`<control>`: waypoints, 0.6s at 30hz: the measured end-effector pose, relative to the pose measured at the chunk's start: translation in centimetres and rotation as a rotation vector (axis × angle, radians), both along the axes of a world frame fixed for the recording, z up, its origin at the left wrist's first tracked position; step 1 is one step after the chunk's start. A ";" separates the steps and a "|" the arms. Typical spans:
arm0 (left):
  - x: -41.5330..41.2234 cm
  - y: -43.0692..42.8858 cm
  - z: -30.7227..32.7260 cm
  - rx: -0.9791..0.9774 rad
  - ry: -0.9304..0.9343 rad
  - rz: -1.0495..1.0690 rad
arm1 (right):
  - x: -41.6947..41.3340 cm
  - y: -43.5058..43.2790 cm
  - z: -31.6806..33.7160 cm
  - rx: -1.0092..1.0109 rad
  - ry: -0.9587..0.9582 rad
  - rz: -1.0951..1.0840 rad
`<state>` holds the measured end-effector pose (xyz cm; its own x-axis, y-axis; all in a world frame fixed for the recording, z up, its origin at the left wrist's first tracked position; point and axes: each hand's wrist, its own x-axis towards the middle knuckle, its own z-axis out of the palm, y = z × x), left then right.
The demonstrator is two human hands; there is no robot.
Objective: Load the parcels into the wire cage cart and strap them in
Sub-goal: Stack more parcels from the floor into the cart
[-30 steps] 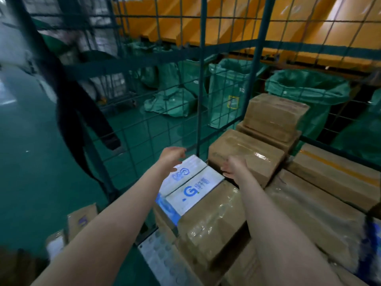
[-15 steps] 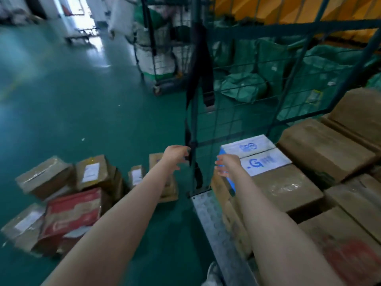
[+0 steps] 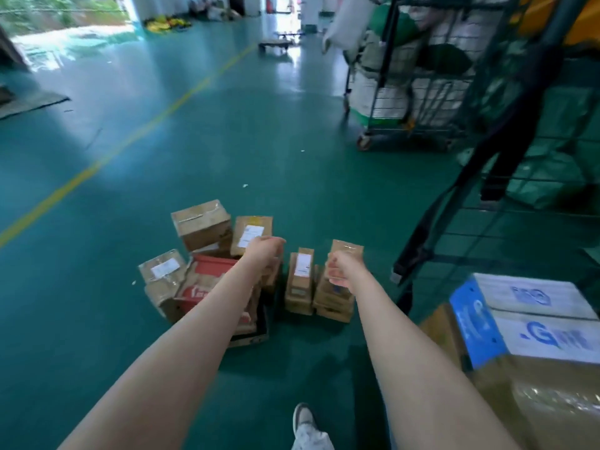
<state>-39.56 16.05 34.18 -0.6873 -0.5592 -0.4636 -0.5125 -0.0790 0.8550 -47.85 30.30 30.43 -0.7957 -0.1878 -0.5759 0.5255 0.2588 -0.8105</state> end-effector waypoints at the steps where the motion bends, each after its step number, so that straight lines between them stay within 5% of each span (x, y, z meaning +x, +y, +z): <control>1: 0.0 -1.2 -0.1 0.002 0.001 0.027 | -0.6 -1.5 -0.2 0.010 -0.007 0.024; 18: -3.1 -16.4 -8.7 0.057 -0.175 0.360 | -7.9 -16.5 -7.2 0.278 -0.126 0.397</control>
